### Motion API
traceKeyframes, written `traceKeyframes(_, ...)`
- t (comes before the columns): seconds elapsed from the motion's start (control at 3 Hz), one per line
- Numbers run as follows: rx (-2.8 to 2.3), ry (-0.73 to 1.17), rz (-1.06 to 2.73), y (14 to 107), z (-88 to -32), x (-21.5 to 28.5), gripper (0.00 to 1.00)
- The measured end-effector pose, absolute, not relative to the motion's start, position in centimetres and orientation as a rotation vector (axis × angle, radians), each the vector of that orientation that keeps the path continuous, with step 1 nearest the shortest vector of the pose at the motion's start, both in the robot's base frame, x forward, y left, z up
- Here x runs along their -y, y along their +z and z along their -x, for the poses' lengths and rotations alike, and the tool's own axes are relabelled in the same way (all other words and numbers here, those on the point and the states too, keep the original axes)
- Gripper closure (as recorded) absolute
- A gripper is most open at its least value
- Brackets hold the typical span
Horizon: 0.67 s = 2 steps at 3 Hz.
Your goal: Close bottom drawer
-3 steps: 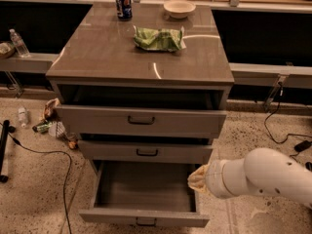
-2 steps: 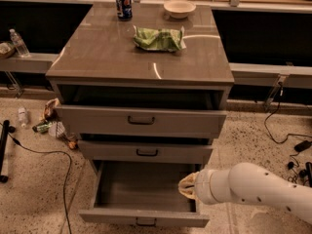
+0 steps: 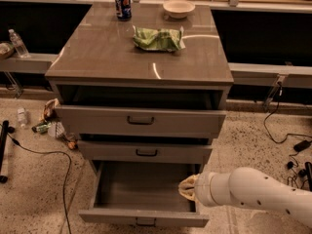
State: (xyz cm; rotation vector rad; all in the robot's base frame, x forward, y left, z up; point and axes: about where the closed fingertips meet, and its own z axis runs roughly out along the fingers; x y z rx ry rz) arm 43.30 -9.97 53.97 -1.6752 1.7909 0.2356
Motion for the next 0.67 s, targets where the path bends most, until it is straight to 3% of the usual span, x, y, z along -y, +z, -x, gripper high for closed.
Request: traceKeyframes(0.67,-1.815,0.206,1.558,44.1,-42.0,15.6,1.0)
